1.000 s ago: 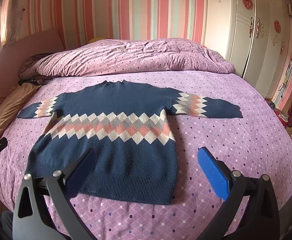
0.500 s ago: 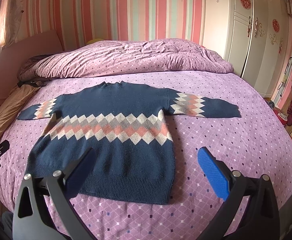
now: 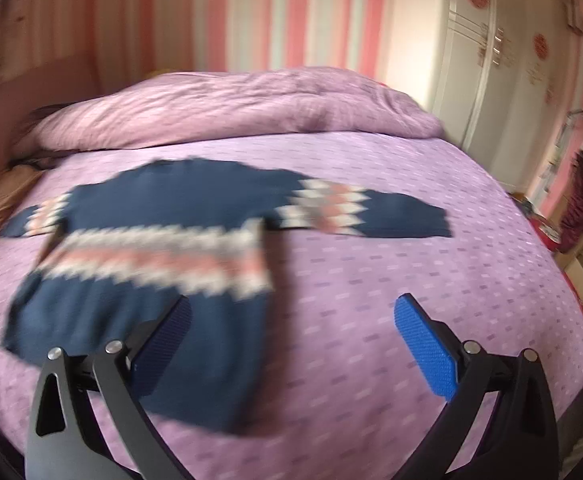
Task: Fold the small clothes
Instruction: 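Grasp the sweater cuff with the right tool and lift it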
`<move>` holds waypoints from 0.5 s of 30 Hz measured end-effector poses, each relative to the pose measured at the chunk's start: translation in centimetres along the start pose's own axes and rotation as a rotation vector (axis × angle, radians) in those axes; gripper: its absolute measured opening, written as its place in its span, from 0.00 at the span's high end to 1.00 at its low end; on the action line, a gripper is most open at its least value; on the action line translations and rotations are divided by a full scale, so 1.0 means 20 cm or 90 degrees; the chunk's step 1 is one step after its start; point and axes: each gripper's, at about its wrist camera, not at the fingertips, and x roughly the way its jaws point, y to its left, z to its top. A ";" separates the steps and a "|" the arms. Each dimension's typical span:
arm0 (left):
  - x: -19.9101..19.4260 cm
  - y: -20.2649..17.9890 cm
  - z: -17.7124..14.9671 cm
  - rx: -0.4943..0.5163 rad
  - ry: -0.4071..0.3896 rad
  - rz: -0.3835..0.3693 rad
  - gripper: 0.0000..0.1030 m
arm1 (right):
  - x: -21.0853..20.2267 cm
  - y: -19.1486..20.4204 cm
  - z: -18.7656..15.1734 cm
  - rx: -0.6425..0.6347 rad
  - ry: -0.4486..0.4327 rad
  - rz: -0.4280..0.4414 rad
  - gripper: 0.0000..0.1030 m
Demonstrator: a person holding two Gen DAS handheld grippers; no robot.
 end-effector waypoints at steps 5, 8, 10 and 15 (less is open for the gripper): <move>0.20 -0.35 0.11 0.025 0.003 -0.020 0.03 | 0.39 -0.54 0.17 0.068 0.044 -0.026 0.02; 0.34 -0.55 0.15 0.042 -0.005 -0.009 0.03 | 0.62 -0.80 0.25 0.100 0.058 -0.034 0.02; 0.44 -0.67 0.18 0.047 0.000 -0.007 0.03 | 0.80 -0.95 0.30 0.127 0.073 -0.036 0.01; 0.68 -0.87 0.23 0.037 0.018 -0.011 0.03 | 1.15 -1.18 0.39 0.159 0.094 -0.011 0.02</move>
